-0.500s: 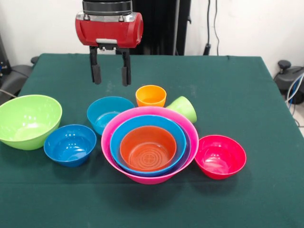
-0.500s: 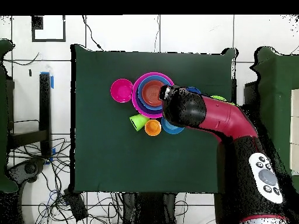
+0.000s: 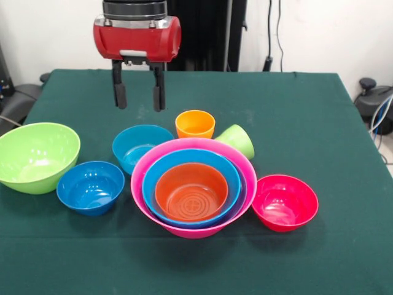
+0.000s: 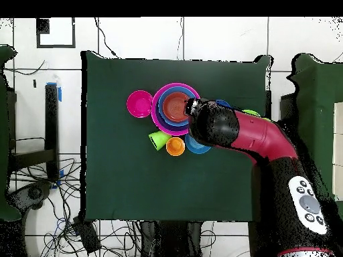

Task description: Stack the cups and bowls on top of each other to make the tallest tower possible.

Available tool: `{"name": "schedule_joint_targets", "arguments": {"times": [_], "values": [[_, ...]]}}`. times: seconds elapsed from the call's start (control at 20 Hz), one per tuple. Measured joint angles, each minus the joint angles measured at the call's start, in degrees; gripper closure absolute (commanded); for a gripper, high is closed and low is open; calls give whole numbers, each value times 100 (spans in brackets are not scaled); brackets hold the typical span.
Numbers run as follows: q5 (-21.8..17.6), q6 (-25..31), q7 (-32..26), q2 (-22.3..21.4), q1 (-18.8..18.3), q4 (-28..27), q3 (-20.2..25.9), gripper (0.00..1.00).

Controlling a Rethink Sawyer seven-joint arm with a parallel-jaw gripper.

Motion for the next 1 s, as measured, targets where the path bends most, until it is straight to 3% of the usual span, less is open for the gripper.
{"name": "schedule_joint_targets", "arguments": {"times": [0.5, 1.0], "values": [[-5, 0, 0, 160, -390, -51, -2, 0], [-5, -1, 0, 380, -449, -52, -1, 0]]}}
